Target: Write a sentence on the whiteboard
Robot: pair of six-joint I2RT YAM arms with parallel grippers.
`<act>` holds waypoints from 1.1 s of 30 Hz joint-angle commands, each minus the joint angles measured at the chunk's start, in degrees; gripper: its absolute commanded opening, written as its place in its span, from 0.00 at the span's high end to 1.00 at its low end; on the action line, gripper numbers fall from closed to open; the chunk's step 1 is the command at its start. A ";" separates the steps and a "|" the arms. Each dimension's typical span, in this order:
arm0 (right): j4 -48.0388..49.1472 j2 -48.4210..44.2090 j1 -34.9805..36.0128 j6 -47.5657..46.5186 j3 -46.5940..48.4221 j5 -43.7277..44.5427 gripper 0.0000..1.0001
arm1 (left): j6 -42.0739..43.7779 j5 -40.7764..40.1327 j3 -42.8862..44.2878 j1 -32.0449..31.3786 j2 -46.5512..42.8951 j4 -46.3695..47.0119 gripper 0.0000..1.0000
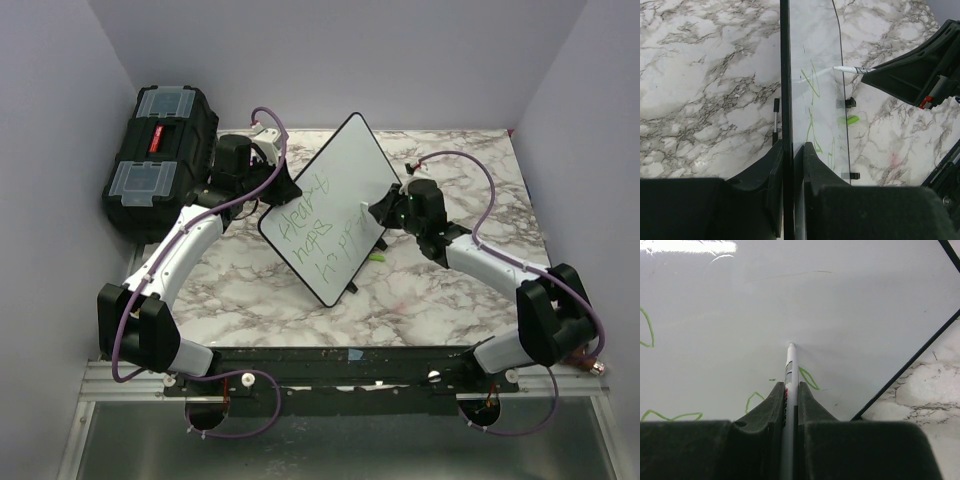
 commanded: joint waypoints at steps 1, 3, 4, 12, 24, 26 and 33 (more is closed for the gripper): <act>-2.69 2.41 0.18 -0.78 0.75 0.29 0.99 | 6.72 -1.97 -0.76 -0.68 -0.39 -2.78 1.00; -2.85 2.72 0.17 -0.78 0.65 1.67 0.99 | 6.64 -1.88 -0.69 -0.68 -0.45 -2.71 1.00; -3.06 2.87 0.15 -0.71 0.61 1.97 0.99 | 6.61 -1.87 -0.69 -0.68 -0.53 -2.72 1.00; -3.30 2.75 0.04 -0.87 -1.15 0.99 0.99 | 6.56 -1.85 -0.80 -0.68 -0.97 -2.88 1.00; -3.79 -1.00 0.09 -1.43 -6.65 -1.51 0.99 | 6.56 -1.87 -0.86 -0.68 -1.05 -2.75 1.00; -3.82 -1.30 0.03 -1.34 -7.44 -1.53 0.99 | 6.56 -1.79 -0.86 -0.68 -1.06 -2.70 1.00; -4.55 -2.67 0.02 -1.39 -8.96 -1.30 0.99 | 6.56 -1.79 -0.95 -0.68 -1.05 -2.79 1.00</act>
